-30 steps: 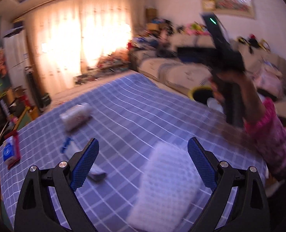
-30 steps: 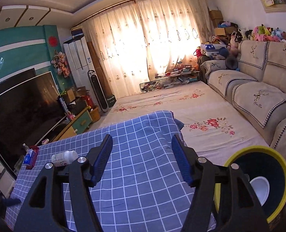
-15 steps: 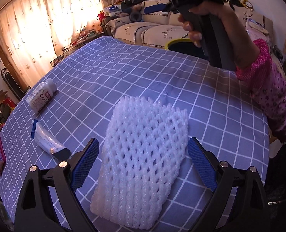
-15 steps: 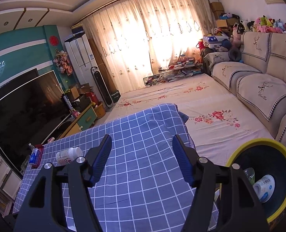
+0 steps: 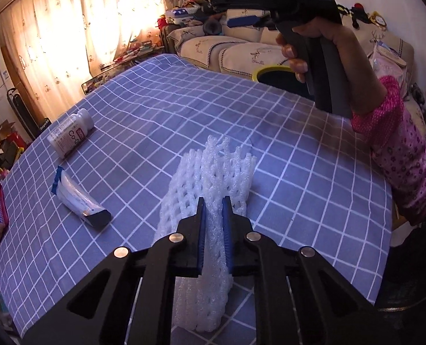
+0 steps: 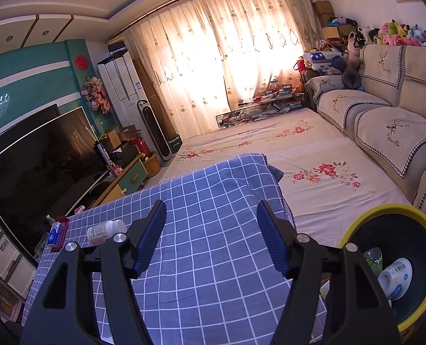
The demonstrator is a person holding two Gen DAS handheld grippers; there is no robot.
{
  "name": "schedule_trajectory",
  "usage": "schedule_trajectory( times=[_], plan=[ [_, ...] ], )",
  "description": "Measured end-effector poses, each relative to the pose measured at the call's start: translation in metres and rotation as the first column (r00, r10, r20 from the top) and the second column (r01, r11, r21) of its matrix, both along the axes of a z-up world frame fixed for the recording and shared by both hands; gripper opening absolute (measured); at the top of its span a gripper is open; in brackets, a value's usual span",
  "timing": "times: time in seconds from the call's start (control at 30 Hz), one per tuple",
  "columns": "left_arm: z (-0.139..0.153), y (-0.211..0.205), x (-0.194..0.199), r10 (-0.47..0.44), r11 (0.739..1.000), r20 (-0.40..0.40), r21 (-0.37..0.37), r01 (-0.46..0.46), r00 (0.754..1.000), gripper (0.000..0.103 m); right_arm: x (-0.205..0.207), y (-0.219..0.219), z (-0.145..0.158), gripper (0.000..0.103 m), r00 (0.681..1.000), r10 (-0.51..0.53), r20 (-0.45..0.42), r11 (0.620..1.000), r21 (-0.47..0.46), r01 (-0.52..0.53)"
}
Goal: Collect trash
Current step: 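Carry the foam net over the bin and open the left tool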
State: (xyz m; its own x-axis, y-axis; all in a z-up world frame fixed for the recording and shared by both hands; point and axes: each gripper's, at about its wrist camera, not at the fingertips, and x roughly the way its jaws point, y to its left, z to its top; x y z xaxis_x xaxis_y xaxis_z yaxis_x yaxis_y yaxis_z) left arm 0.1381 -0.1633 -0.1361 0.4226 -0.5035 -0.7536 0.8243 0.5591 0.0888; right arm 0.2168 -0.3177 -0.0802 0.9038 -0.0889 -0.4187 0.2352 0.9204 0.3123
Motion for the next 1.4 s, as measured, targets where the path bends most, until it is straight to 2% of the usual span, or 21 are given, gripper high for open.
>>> schedule_trajectory(
  times=[0.23,0.33,0.4,0.53,0.67,0.87,1.0,1.1,1.13,1.2,1.23,1.27,1.4],
  plan=[
    [0.025,-0.014,0.003,0.02,0.998,0.005,-0.054,-0.02,1.0,0.011,-0.018,-0.009,0.017,0.062,0.998,-0.034,0.061,0.999,-0.007,0.035],
    [0.036,-0.037,0.006,-0.009,0.998,0.008,-0.067,0.01,1.0,0.011,-0.044,-0.023,0.034,0.063,0.993,-0.067,0.102,0.998,-0.01,0.068],
    [0.043,-0.057,0.006,-0.042,0.997,0.023,-0.068,0.043,0.999,0.011,-0.069,-0.038,0.044,0.064,0.984,-0.127,0.125,0.99,-0.045,0.134],
    [0.057,-0.109,0.011,-0.137,0.986,-0.002,-0.095,0.136,0.991,0.011,-0.125,-0.077,0.051,0.066,0.955,-0.267,0.131,0.956,-0.088,0.279],
    [0.063,-0.171,0.015,-0.227,0.969,-0.016,-0.103,0.224,0.974,0.011,-0.186,-0.125,0.039,0.066,0.895,-0.435,0.103,0.891,-0.093,0.444],
    [0.055,-0.279,0.021,-0.305,0.951,-0.036,-0.072,0.302,0.952,0.011,-0.26,-0.177,0.009,0.066,0.806,-0.591,0.045,0.804,-0.053,0.592],
    [0.035,-0.345,0.03,-0.315,0.949,-0.062,-0.044,0.313,0.947,0.011,-0.286,-0.194,-0.007,0.066,0.785,-0.619,0.027,0.784,-0.037,0.62],
    [0.014,-0.384,0.04,-0.291,0.957,-0.092,-0.014,0.291,0.952,0.014,-0.291,-0.201,-0.013,0.066,0.788,-0.615,0.02,0.787,-0.031,0.616],
    [0.009,-0.395,0.041,-0.279,0.96,-0.097,-0.003,0.28,0.955,0.017,-0.289,-0.204,-0.013,0.066,0.791,-0.611,0.018,0.791,-0.029,0.611],
    [-0.003,-0.414,0.044,-0.246,0.969,-0.097,0.015,0.248,0.965,0.033,-0.285,-0.204,-0.013,0.066,0.798,-0.602,0.018,0.798,-0.026,0.602],
    [-0.006,-0.419,0.045,-0.234,0.971,-0.095,0.021,0.237,0.968,0.051,-0.283,-0.205,-0.012,0.066,0.801,-0.598,0.017,0.801,-0.025,0.598],
    [-0.008,-0.422,0.047,-0.22,0.975,-0.088,0.018,0.222,0.972,0.058,-0.283,-0.205,-0.013,0.066,0.805,-0.593,0.017,0.805,-0.023,0.593],
    [0.002,-0.418,0.053,-0.186,0.982,-0.104,-0.033,0.184,0.977,0.06,-0.278,-0.198,-0.012,0.066,0.812,-0.583,0.016,0.812,-0.025,0.584]
  ],
)
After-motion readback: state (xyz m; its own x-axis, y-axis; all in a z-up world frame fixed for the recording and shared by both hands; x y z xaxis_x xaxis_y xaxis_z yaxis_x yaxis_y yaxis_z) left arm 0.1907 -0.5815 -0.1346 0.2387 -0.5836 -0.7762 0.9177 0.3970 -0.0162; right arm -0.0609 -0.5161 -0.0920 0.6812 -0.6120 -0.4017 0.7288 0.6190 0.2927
